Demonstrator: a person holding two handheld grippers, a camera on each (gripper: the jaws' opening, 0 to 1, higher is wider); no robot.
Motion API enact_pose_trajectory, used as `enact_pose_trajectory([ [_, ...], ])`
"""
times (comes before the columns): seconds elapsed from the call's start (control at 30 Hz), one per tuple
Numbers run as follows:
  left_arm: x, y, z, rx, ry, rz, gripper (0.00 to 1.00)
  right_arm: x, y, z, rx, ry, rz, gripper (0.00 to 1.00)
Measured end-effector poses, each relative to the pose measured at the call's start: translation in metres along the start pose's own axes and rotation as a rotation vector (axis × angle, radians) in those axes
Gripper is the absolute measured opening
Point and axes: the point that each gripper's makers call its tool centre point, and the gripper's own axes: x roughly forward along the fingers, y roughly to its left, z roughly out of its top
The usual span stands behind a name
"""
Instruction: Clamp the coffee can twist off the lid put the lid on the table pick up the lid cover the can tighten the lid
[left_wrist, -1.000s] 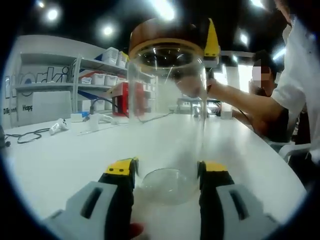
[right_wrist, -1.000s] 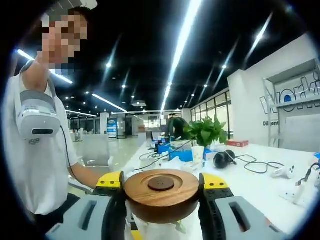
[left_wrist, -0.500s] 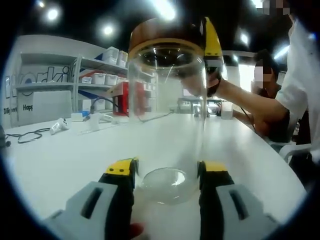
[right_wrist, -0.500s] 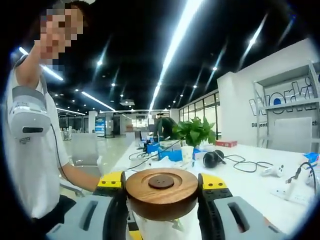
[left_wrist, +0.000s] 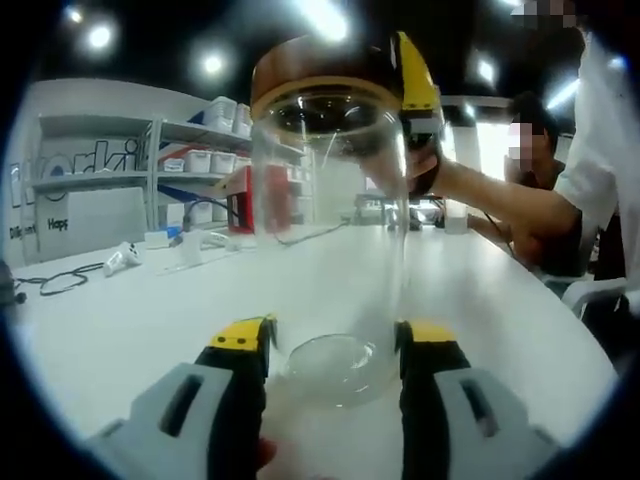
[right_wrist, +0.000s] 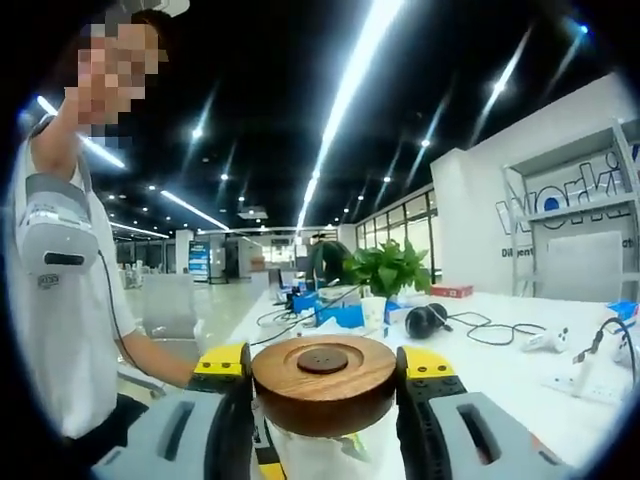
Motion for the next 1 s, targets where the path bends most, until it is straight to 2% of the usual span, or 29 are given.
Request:
enact_pose_trajectory([
  [0.07, -0.001, 0.000, 0.002, 0.002, -0.008, -0.006, 0.44, -0.001, 0.002, 0.000, -0.004, -0.004, 0.004, 0.58],
  [0.27, -0.009, 0.007, 0.015, -0.009, -0.069, 0.013, 0.49, -0.012, -0.005, 0.012, 0.005, -0.044, -0.016, 0.57],
  [0.47, -0.015, 0.008, 0.016, -0.004, -0.064, 0.014, 0.50, -0.017, -0.008, 0.021, 0.012, -0.076, -0.023, 0.57],
  [0.57, -0.020, 0.007, 0.025, -0.009, -0.090, 0.007, 0.53, -0.017, -0.009, 0.023, 0.011, -0.083, -0.028, 0.57],
  [0.8, -0.032, 0.010, 0.039, 0.020, -0.114, 0.026, 0.52, -0.018, -0.007, 0.023, 0.008, -0.068, -0.042, 0.58],
  [1.0, -0.048, 0.004, 0.048, 0.047, -0.126, 0.050, 0.48, -0.032, -0.005, 0.030, 0.020, -0.103, -0.070, 0.59],
])
